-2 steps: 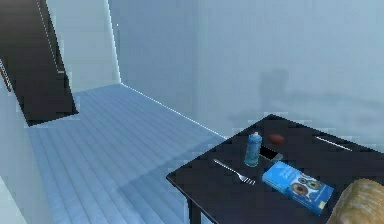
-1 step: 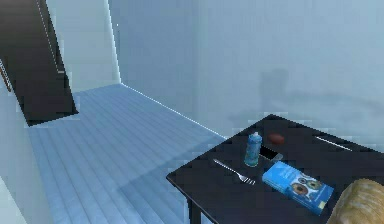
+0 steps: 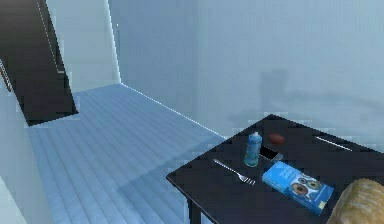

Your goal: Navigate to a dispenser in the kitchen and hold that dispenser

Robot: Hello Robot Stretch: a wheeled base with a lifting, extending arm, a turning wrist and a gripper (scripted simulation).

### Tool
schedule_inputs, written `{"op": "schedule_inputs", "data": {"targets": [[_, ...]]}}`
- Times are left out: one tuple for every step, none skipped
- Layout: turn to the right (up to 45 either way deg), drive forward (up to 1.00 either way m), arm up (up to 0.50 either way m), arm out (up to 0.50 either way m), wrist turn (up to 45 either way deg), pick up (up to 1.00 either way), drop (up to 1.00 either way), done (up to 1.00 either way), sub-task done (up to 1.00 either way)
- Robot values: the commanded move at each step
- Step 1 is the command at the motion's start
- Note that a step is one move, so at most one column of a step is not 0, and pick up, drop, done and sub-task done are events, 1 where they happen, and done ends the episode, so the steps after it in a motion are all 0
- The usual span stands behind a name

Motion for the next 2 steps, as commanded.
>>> {"op": "schedule_inputs", "data": {"targets": [[0.0, 0.00, 0.00, 0.00, 30.0, 0.00, 0.00, 0.00, 0.00], [0.0, 0.00, -0.30, 0.00, 0.0, 0.00, 0.00, 0.00, 0.00]]}}
